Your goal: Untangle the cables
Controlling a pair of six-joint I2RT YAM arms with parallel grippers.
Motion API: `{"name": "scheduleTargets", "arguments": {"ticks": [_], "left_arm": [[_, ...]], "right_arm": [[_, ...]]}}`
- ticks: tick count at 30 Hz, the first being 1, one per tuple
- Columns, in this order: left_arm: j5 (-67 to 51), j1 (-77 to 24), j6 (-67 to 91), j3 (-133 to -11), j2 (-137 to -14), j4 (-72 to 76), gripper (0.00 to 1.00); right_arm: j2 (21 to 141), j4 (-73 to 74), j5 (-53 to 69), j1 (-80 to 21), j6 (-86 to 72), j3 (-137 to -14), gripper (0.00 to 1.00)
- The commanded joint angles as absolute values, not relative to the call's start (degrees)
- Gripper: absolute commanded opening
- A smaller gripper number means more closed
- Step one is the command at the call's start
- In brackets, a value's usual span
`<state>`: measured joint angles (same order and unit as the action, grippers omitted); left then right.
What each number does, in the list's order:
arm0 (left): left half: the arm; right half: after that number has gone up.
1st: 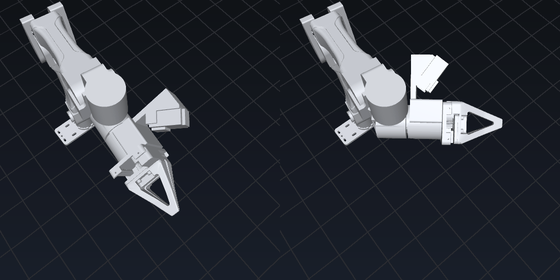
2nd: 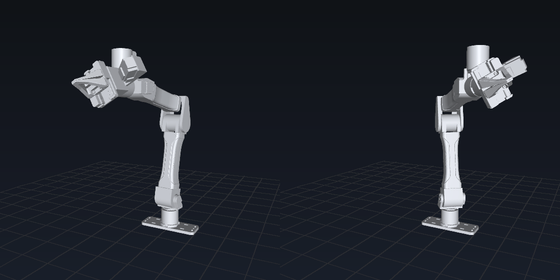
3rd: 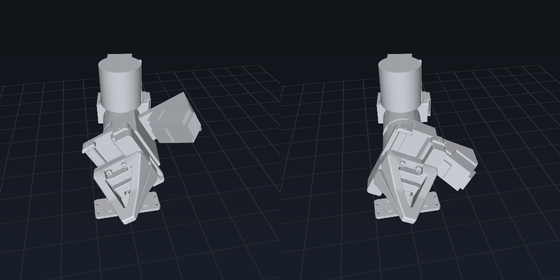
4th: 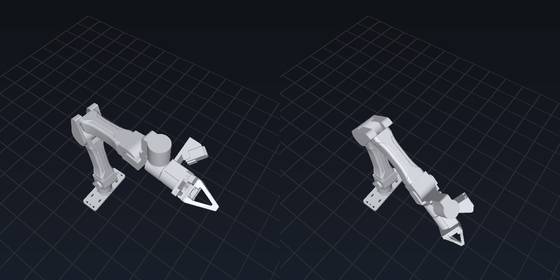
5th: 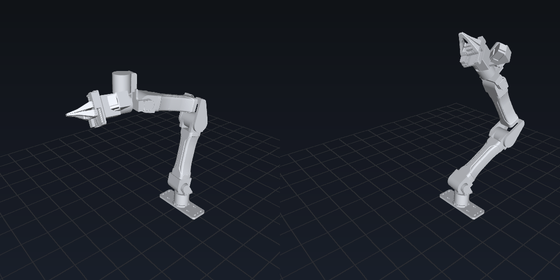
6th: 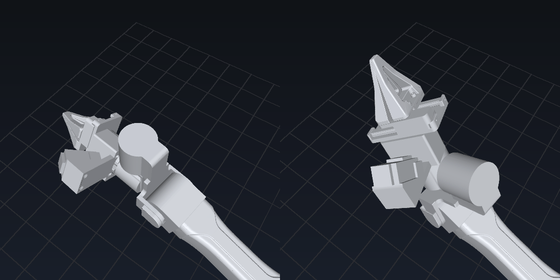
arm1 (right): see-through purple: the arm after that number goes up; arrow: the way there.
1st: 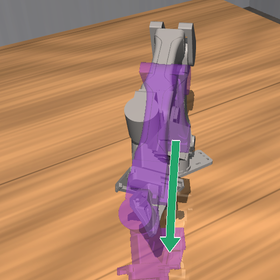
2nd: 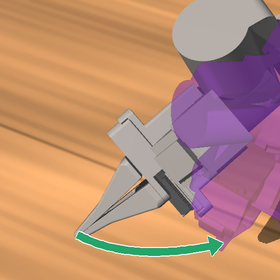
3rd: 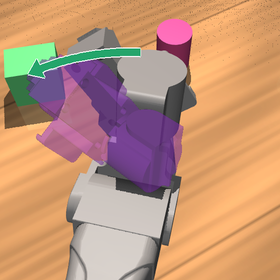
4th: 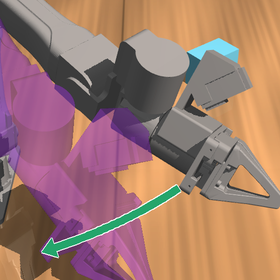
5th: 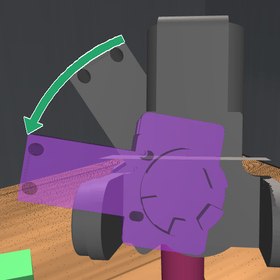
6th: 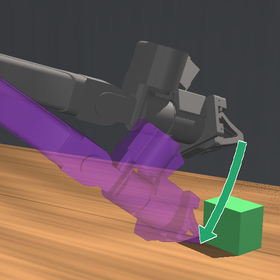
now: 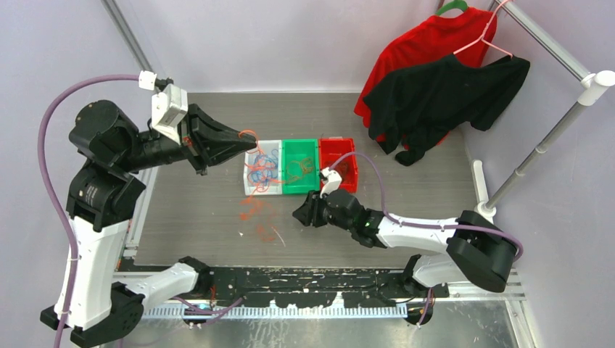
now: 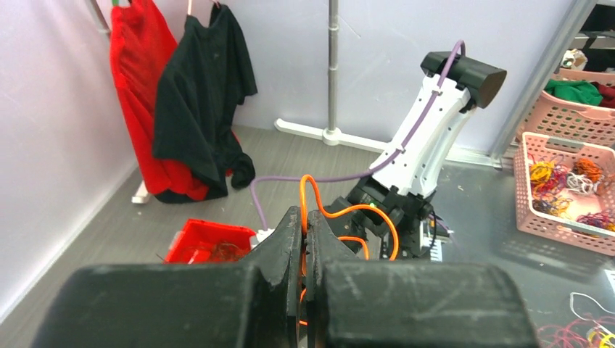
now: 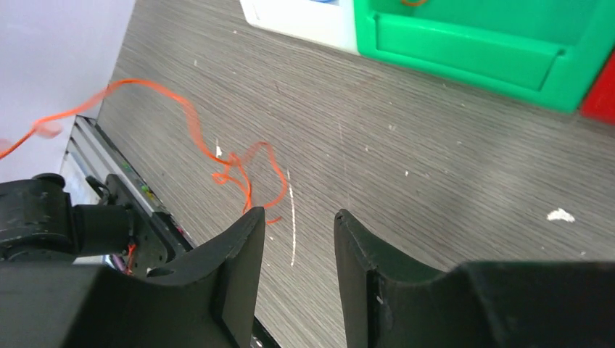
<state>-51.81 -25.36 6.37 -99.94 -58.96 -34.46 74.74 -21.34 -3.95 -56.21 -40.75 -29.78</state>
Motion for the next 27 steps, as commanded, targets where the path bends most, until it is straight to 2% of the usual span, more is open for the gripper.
{"name": "scheduleTargets", "arguments": {"ticks": [1,6,8,13,16,27], "left_arm": [[-50.41,-25.23,4.92,-103.52,-59.46,-32.52,0.00],[-49.53,-25.23,3.54,-104.32,-60.01,-32.77,0.00],[-49.46,-25.23,3.35,-104.22,-60.14,-33.01,0.00],[-49.72,-25.23,3.13,-102.91,-59.55,-33.34,0.00],[-49.99,-25.22,3.24,-102.45,-59.35,-33.32,0.00],[-50.79,-25.22,3.97,-104.07,-60.79,-33.27,0.00]], "right_arm": [[73.02,-23.92,-6.43,-56.46,-41.94,-28.39,0.45],[71.54,-22.92,-7.50,-56.45,-41.93,-27.08,0.45],[69.68,-22.92,-6.23,-56.53,-41.08,-27.42,0.49],[61.47,-22.60,-3.85,-57.42,-35.60,-31.81,0.83],[58.65,-22.93,-0.76,-57.53,-31.97,-35.73,0.93],[66.82,-23.22,8.96,-57.48,-29.36,-54.19,0.91]]}}
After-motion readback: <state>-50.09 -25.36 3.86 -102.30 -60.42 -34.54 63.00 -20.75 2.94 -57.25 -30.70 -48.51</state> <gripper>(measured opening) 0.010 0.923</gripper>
